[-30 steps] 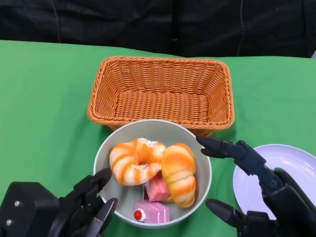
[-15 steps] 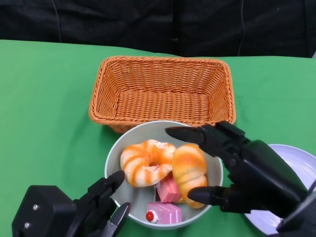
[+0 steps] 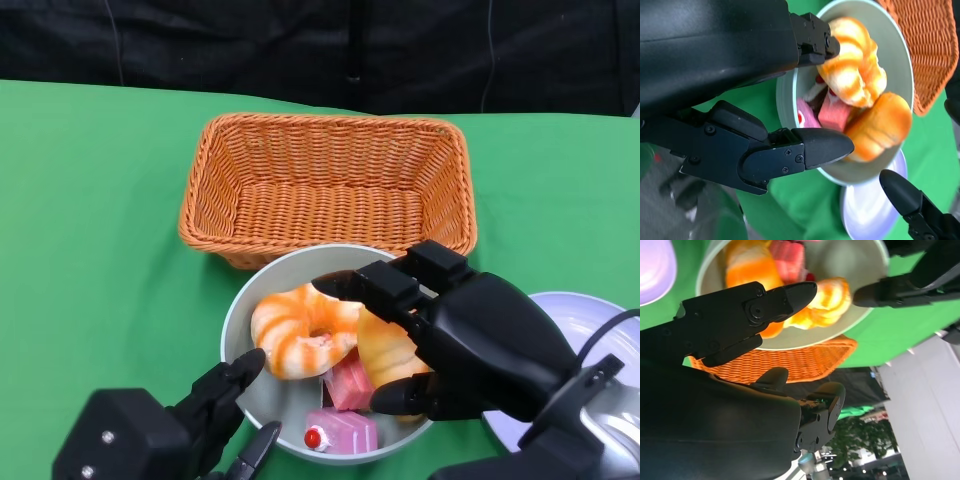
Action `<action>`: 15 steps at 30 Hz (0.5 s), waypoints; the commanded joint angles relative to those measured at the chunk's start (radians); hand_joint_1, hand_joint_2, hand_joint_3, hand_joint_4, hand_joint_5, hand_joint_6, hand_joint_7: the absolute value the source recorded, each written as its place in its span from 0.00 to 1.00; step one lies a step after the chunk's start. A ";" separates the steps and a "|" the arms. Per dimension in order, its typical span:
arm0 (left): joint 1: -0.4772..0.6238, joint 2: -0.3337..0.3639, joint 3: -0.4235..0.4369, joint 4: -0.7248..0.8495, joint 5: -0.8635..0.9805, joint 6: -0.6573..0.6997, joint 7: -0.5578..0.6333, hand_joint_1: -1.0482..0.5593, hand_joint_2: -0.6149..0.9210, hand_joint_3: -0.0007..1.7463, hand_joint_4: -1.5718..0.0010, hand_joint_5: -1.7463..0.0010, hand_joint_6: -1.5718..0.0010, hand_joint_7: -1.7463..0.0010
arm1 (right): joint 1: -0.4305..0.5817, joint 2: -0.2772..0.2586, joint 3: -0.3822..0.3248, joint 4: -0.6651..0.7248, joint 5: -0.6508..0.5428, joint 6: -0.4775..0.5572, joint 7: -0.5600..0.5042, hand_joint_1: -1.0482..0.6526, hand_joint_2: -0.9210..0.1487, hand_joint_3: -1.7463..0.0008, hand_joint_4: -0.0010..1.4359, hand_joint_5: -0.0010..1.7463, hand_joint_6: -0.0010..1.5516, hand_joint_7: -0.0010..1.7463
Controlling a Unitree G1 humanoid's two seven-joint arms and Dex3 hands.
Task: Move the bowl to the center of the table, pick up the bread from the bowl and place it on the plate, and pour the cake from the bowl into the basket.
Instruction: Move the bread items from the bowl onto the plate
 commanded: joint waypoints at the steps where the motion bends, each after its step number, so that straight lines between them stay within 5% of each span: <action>1: 0.015 -0.002 -0.001 -0.022 0.078 -0.041 0.060 0.22 1.00 0.39 0.80 0.88 0.83 0.94 | -0.028 -0.028 0.014 0.037 -0.040 0.007 -0.006 0.31 0.05 1.00 0.02 0.50 0.14 0.25; 15: 0.046 -0.044 0.009 -0.028 0.127 -0.110 0.070 0.23 1.00 0.37 0.78 0.85 0.80 0.94 | -0.064 -0.096 0.026 0.125 -0.103 -0.016 -0.040 0.29 0.00 0.99 0.09 0.42 0.25 0.12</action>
